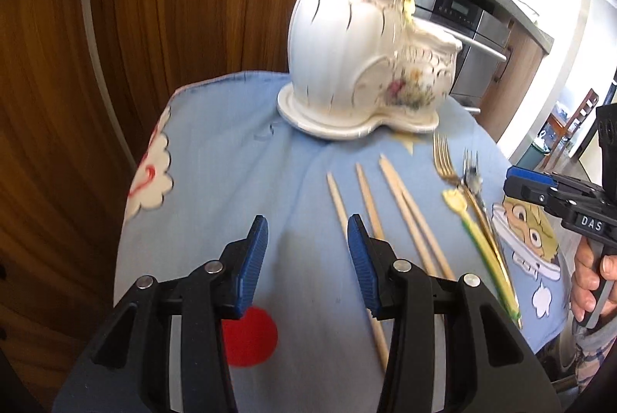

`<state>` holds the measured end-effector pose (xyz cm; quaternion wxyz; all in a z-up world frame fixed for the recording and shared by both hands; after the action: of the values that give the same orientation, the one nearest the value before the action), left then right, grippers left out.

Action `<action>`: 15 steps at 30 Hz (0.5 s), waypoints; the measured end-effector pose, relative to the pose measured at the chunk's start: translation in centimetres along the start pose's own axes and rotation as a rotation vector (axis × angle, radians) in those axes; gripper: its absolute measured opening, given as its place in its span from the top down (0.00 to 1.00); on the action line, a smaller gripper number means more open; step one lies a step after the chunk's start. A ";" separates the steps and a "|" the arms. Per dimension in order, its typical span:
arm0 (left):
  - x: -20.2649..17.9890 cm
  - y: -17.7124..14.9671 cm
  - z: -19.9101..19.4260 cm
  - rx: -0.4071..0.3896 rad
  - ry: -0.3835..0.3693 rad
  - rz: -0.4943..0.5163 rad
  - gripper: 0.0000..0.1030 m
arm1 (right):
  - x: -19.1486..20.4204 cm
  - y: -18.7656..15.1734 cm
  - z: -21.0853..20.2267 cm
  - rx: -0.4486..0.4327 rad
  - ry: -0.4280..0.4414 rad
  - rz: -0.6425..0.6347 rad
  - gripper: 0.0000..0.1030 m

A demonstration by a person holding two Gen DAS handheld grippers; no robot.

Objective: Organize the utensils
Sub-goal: 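Withdraw both tools from the pot back toward the loose utensils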

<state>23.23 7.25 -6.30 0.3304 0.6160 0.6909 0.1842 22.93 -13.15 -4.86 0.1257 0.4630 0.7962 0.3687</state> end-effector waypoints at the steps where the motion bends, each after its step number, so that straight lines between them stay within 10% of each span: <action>1: 0.0 -0.4 0.1 0.005 0.001 -0.002 0.58 | 0.2 -0.3 0.0 0.004 0.005 0.004 0.67; 15: -0.4 -2.1 0.6 0.022 0.032 0.045 0.58 | 7.1 -1.3 1.4 0.072 0.084 -0.125 0.67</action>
<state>22.11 6.45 -8.02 0.3085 0.6319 0.6840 0.1939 18.99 -7.00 -5.76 0.0980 0.4008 0.8408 0.3504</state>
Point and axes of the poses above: each gripper's, at about its wrist camera, not at the fingertips, and z roughly the way its jaws point, x to its left, y to its top, the point moved 10 cm from there along z, roughly the way its jaws point, and after that the axes turned 9 degrees about -z, right-handed, at the moved point
